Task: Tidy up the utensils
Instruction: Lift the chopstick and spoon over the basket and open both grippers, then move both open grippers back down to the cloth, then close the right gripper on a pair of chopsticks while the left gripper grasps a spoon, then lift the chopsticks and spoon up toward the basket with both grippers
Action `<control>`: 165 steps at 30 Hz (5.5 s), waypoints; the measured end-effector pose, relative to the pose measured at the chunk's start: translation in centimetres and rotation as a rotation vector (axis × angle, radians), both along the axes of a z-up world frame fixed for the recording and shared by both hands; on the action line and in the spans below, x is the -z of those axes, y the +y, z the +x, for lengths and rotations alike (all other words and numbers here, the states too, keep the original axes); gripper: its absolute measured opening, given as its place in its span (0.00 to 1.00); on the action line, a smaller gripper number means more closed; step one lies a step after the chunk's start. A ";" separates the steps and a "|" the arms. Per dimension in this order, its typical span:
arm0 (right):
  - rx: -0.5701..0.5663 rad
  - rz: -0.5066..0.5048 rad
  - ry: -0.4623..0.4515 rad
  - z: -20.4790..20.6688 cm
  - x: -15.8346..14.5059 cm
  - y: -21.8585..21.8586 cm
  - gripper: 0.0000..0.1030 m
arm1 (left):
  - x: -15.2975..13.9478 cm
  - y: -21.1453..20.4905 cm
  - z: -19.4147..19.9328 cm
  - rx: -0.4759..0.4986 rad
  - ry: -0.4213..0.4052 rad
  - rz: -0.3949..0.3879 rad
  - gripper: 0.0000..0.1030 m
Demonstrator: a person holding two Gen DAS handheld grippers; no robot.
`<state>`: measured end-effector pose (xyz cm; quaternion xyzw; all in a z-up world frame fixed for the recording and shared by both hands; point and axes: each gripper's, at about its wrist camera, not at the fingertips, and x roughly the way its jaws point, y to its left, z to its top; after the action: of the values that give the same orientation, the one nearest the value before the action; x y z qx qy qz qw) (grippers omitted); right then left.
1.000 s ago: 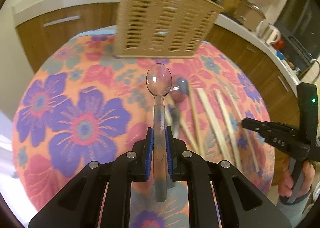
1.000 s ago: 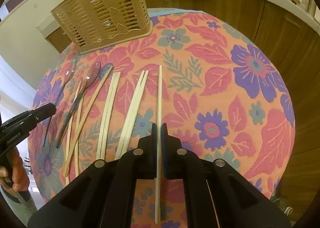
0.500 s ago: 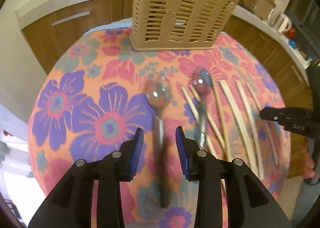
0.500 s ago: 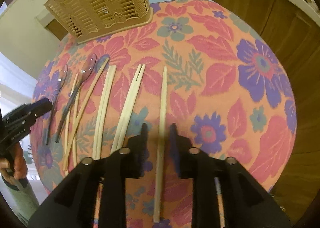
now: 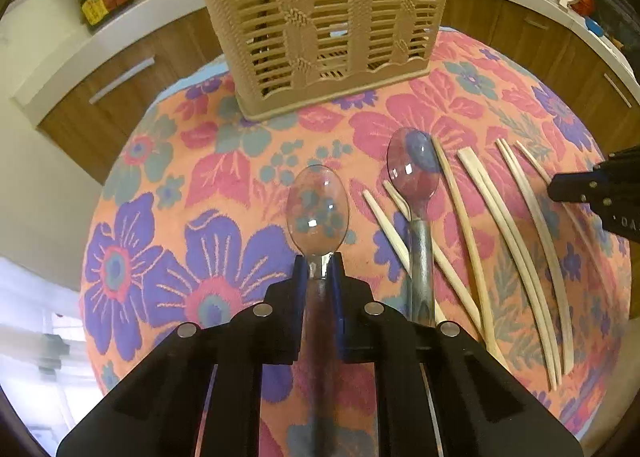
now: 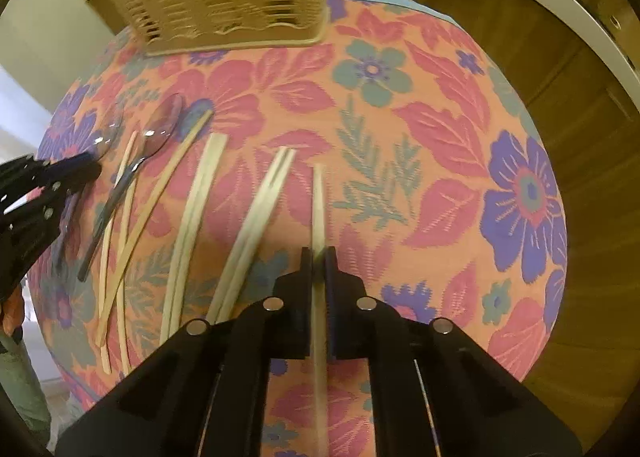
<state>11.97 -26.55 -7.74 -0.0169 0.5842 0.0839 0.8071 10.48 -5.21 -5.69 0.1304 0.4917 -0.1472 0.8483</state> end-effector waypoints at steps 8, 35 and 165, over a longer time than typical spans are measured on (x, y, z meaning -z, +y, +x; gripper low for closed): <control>-0.048 0.079 -0.165 -0.7 -5.2 1.1 0.04 | -5.3 1.4 0.1 -0.011 -0.121 -0.190 0.09; 0.089 0.412 -0.987 9.7 -23.7 -1.2 0.04 | -21.3 1.8 10.6 -0.074 -0.654 -0.615 0.10; 0.023 0.019 -0.051 0.1 0.0 0.0 0.09 | 0.0 -0.7 0.9 -0.013 0.012 0.010 0.10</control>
<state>12.05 -26.57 -7.70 -0.0044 0.5629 0.0798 0.8227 11.42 -5.87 -5.66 0.1306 0.4982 -0.1399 0.8457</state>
